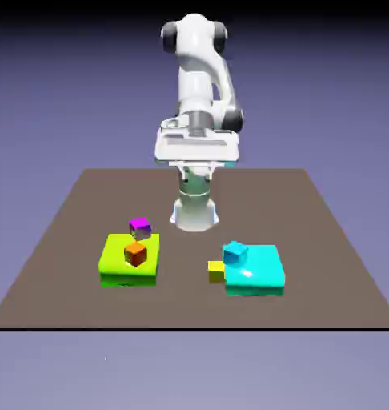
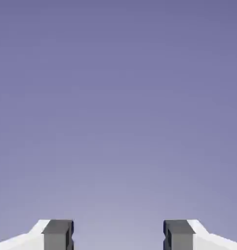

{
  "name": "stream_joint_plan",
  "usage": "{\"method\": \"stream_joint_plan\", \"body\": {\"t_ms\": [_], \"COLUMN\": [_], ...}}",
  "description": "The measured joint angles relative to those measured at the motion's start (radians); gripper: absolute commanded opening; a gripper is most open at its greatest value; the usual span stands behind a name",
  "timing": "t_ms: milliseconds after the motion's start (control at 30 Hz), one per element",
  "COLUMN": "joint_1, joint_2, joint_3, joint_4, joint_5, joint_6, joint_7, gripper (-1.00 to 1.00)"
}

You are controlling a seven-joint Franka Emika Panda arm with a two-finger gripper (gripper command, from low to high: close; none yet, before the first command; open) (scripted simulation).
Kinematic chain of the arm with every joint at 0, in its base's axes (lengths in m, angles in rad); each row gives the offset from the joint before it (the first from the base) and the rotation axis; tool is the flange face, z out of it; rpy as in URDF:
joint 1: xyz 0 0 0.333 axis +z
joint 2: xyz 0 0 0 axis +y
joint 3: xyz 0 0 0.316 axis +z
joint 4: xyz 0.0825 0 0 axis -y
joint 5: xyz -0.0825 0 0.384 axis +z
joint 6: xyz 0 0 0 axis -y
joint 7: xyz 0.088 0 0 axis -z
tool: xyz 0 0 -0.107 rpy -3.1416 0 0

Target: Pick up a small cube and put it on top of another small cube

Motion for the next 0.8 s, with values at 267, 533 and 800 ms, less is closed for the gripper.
{"method": "stream_joint_plan", "body": {"t_ms": [267, 533, 800], "joint_1": [-0.097, -0.193, -0.260], "joint_2": [0.208, 0.417, 0.588], "joint_3": [0.141, 0.282, 0.385], "joint_4": [-0.008, -0.015, -0.007], "joint_5": [0.348, 0.696, 0.954], "joint_6": [-0.109, -0.219, -0.265], "joint_7": [0.304, 0.609, 0.775], "gripper": [0.00, 0.00, 0.00]}}
